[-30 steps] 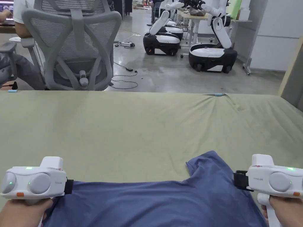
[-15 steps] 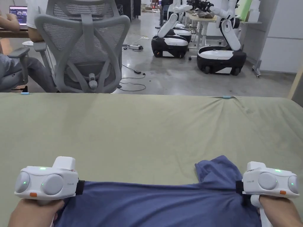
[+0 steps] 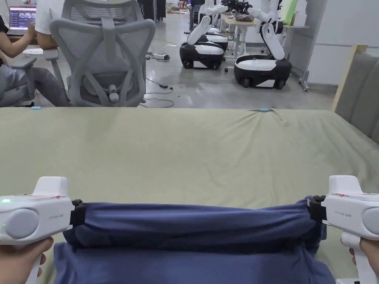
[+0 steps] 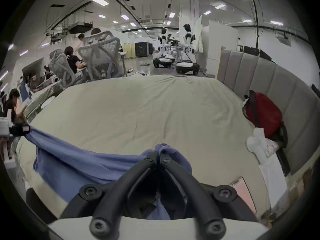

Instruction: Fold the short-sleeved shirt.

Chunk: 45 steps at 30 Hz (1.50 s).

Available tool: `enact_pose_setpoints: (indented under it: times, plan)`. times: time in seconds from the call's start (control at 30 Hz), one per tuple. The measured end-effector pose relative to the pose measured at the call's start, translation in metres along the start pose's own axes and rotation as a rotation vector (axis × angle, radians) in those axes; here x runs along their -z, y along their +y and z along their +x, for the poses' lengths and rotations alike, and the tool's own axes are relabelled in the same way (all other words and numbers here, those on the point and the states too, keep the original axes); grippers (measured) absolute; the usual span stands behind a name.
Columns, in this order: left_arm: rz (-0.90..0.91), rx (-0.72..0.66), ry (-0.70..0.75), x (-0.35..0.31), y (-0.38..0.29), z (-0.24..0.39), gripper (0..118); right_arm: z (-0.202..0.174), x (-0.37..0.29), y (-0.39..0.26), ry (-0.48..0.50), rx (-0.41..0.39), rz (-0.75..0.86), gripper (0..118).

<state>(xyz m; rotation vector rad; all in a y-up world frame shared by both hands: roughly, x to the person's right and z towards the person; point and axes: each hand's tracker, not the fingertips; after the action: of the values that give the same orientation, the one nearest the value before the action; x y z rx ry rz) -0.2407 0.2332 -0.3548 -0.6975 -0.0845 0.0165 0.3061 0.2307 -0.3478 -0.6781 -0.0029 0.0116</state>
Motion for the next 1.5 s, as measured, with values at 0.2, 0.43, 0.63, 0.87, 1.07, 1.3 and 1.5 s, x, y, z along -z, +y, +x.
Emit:
enact_pose_setpoints:
  times: [0.2, 0.43, 0.63, 0.87, 1.07, 1.3, 1.5]
  plan:
    - [-0.136, -0.025, 0.002, -0.012, -0.093, -0.006, 2, -0.007, -0.013, -0.09, -0.014, -0.018, -0.09, 2]
    - [-0.114, -0.038, 0.1, -0.002, -0.127, 0.0, 44, -0.019, -0.007, -0.119, -0.028, -0.013, -0.14, 19]
    - [0.129, 0.019, 0.122, -0.027, -0.078, 0.053, 81, -0.072, -0.04, -0.072, 0.034, -0.023, 0.1, 97]
    - [0.275, 0.086, 0.025, -0.016, -0.05, 0.128, 20, -0.152, -0.038, -0.057, 0.086, -0.046, 0.269, 26]
    - [0.227, 0.129, -0.004, -0.017, -0.054, 0.136, 0, -0.164, -0.037, -0.061, 0.097, -0.08, 0.254, 0]
    - [0.181, 0.004, 0.047, -0.017, -0.067, 0.062, 0, -0.174, -0.035, -0.064, 0.065, -0.102, 0.229, 0]
    - [0.117, -0.367, -0.011, -0.018, -0.103, -0.055, 110, -0.199, -0.027, -0.07, 0.06, -0.114, 0.185, 0]
